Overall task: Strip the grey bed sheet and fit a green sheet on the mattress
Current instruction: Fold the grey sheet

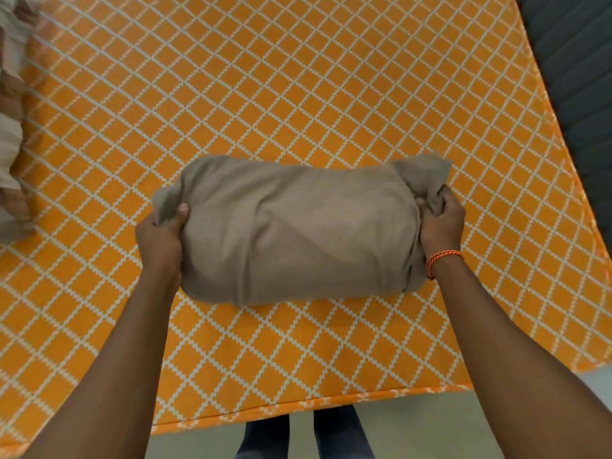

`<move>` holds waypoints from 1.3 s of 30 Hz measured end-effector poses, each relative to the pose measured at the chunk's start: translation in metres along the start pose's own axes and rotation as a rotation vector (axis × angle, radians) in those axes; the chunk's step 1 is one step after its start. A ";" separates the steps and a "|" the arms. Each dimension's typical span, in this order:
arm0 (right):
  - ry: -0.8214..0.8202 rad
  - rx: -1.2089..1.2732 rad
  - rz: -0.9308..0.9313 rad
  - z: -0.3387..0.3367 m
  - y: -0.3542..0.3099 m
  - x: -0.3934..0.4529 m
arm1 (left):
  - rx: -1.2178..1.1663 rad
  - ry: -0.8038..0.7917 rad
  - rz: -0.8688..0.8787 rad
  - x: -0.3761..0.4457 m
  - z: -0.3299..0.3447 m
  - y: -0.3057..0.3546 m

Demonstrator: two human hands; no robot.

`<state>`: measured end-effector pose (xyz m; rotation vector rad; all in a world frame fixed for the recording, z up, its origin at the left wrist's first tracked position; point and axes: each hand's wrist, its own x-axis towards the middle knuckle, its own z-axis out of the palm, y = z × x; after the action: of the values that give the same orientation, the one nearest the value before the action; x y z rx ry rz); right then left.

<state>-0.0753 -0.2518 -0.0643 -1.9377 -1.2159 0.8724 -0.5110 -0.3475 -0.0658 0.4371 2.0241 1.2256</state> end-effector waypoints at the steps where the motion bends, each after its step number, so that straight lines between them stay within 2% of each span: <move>1: 0.057 0.010 -0.079 0.002 -0.008 0.001 | -0.008 0.054 0.009 -0.001 -0.003 -0.008; 3: 0.131 -0.053 -0.125 0.010 -0.006 0.003 | 0.047 0.133 -0.053 -0.002 -0.004 -0.026; 5: 0.172 -0.187 -0.046 0.025 -0.008 -0.002 | 0.250 0.179 -0.115 -0.007 0.002 -0.034; 6: 0.213 -0.323 -0.019 0.034 -0.004 -0.005 | 0.379 0.217 -0.090 -0.013 0.008 -0.032; 7: 0.243 -0.420 -0.002 0.037 -0.011 -0.010 | 0.514 0.271 -0.016 -0.022 0.013 -0.026; 9: 0.257 -0.481 0.070 0.045 -0.011 -0.029 | 0.760 0.356 0.249 -0.044 0.024 -0.017; 10: 0.166 -0.514 0.180 0.061 -0.005 -0.043 | 0.845 0.326 0.393 -0.055 0.031 -0.015; 11: -0.028 -0.637 0.216 0.078 -0.004 -0.063 | 0.901 0.244 0.529 -0.064 0.040 -0.016; 12: -0.177 -0.656 0.223 0.089 -0.005 -0.086 | 0.940 0.126 0.643 -0.073 0.051 -0.018; 14: -0.485 -0.780 -0.071 0.124 -0.003 -0.108 | 1.046 -0.096 0.762 -0.083 0.072 -0.026; 15: -0.463 -0.898 -0.231 0.148 0.007 -0.108 | 1.119 -0.177 0.780 -0.082 0.079 -0.033; 17: -0.444 -0.985 -0.405 0.163 -0.007 -0.117 | 1.264 -0.278 0.777 -0.071 0.086 -0.051; 18: -0.421 -0.954 -0.462 0.158 -0.020 -0.123 | 1.314 -0.320 0.775 -0.062 0.087 -0.062; 20: -0.414 -1.000 -0.586 0.159 -0.006 -0.125 | 1.368 -0.374 0.795 -0.047 0.089 -0.083; 23: -0.424 -1.004 -0.501 0.172 0.018 -0.107 | 1.380 -0.384 0.812 -0.035 0.096 -0.099; 28: -0.428 -1.014 -0.557 0.178 0.027 -0.106 | 1.351 -0.388 0.815 -0.031 0.096 -0.104; 32: -0.488 -0.927 -0.586 0.154 0.029 -0.091 | 1.264 -0.414 0.744 -0.032 0.095 -0.094; 35: -0.439 -0.891 -0.596 0.115 0.045 -0.073 | 1.202 -0.383 0.661 -0.029 0.085 -0.089; 37: -0.379 -0.980 -0.526 0.079 0.064 -0.060 | 1.217 -0.361 0.660 -0.024 0.074 -0.086; 39: -0.339 -1.064 -0.326 0.042 0.083 -0.045 | 1.234 -0.348 0.658 -0.019 0.069 -0.085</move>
<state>-0.0857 -0.3125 -0.1469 -2.2617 -2.4668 0.3800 -0.4414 -0.3573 -0.1523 1.8402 2.1475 -0.0151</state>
